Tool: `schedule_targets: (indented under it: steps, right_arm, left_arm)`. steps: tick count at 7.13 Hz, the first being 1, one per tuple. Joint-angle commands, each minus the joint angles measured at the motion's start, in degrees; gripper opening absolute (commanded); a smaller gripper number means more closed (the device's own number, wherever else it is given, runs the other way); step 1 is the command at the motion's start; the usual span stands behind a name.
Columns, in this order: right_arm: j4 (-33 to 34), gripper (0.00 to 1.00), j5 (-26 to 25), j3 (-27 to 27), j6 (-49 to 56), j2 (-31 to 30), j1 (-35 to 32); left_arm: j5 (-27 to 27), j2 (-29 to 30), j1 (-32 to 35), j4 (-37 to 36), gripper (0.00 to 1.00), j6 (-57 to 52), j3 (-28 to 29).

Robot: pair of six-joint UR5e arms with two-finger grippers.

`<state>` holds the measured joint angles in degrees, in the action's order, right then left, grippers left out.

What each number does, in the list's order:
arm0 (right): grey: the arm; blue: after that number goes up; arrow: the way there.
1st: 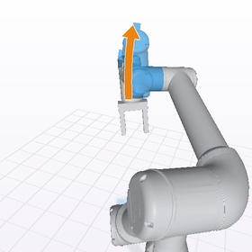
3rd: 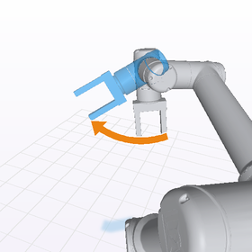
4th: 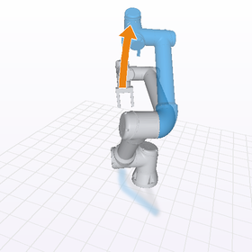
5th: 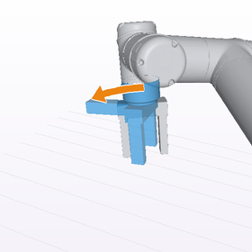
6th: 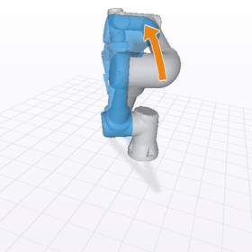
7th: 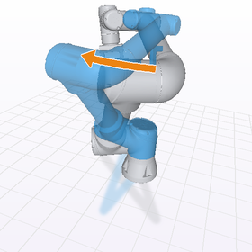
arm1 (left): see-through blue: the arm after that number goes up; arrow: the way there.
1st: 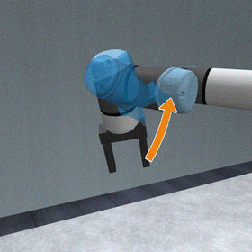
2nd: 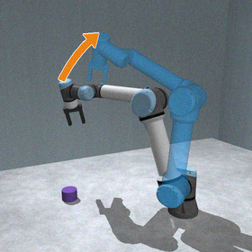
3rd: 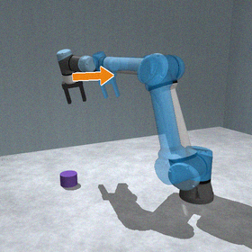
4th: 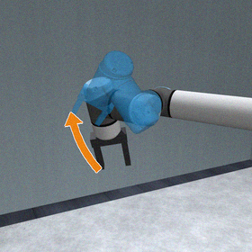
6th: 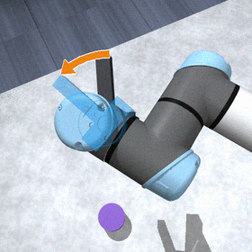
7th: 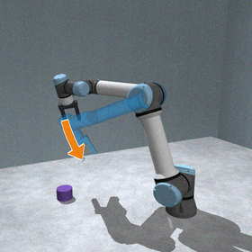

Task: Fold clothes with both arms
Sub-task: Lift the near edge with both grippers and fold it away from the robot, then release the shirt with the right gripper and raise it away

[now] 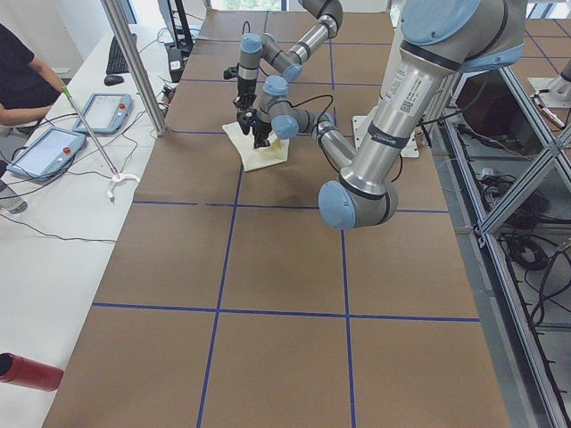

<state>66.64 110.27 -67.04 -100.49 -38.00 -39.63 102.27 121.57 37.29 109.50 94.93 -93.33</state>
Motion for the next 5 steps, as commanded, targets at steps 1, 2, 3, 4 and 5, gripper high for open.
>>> schedule_targets:
  steps: [1,2,3,4,5]
  right_arm:
    - [-0.8,1.0,-0.1,0.9,0.5,1.4,-1.1]
    - [-0.8,1.0,0.9,0.9,0.5,2.0,-2.8]
    - [-0.8,1.0,4.5,0.9,0.9,2.0,-5.1]
    - [-0.7,1.0,5.7,0.9,2.1,2.0,-5.7]
    - [-0.1,1.0,5.9,0.2,4.3,1.9,-5.8]
  left_arm:
    - [-0.2,0.7,1.4,2.3,1.0,-0.6,3.1]
    - [-0.1,0.8,3.2,2.4,1.0,-0.9,3.5]
    - [0.1,0.8,4.8,2.5,1.0,-3.1,4.3]
    - [0.4,0.6,6.1,3.4,1.0,-5.2,4.3]
    - [0.3,-0.7,5.8,11.0,1.0,-4.8,4.0]
